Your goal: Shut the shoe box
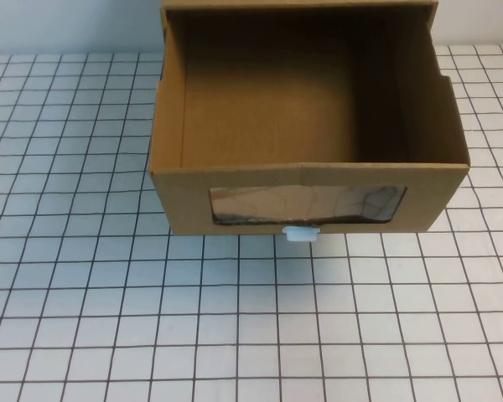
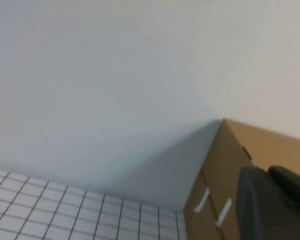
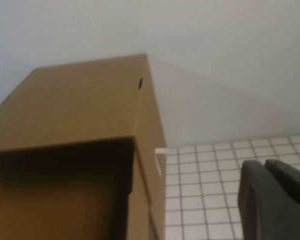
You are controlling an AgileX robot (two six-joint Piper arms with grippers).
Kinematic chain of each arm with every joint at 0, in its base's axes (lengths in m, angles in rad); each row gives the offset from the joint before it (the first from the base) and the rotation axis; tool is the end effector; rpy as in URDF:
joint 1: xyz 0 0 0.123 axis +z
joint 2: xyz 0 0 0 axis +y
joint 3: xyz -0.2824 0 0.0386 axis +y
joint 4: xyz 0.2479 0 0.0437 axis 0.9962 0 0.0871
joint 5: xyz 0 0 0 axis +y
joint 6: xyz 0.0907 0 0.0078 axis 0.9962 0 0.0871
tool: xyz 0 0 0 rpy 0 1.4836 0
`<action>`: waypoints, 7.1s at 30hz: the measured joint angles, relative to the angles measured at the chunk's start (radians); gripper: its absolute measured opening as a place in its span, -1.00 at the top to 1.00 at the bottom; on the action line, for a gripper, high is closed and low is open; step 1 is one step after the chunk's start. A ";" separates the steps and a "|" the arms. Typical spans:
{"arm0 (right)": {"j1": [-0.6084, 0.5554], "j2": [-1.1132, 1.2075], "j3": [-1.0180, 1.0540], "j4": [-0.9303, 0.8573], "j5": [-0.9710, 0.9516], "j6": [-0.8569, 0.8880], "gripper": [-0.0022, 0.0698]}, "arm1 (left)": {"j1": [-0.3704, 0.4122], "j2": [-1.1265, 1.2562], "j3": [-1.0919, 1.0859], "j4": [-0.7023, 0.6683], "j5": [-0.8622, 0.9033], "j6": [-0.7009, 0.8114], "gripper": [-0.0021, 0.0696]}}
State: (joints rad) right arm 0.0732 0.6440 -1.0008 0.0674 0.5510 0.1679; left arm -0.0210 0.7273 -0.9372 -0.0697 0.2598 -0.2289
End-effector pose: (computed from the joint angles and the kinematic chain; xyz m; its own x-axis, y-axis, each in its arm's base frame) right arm 0.1043 0.0109 0.4412 -0.1270 0.2146 -0.9684 -0.0818 0.9707 0.2258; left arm 0.1390 -0.0046 0.4373 0.0249 -0.2925 -0.9559 0.0482 0.9555 -0.2911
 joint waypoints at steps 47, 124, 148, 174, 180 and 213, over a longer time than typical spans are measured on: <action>0.826 0.560 0.126 0.578 -0.201 -1.939 0.98 | -0.257 1.763 -1.982 -0.909 0.938 0.501 0.95; 0.616 1.165 -0.118 0.673 -0.615 -2.239 0.98 | -0.257 1.763 -1.987 -0.873 0.944 0.489 0.95; 0.479 1.379 -0.524 0.895 -0.401 -2.229 0.98 | -0.257 1.763 -1.987 -0.873 0.944 0.498 0.95; 0.467 0.710 -0.524 0.330 0.116 -1.031 0.98 | -0.257 1.260 -2.007 -0.529 1.018 0.383 0.95; 0.467 0.565 -0.524 0.052 0.202 -0.566 0.98 | -0.257 1.143 -2.010 -0.513 1.022 0.364 0.95; 0.467 -0.351 0.544 -0.047 -0.157 -0.044 0.98 | -0.257 0.014 -0.166 -0.353 0.625 0.569 0.95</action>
State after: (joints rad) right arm 0.5406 0.2931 -0.4564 0.0205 0.3936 0.1242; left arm -0.2780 0.7415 -1.1028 -0.4231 0.8851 0.3398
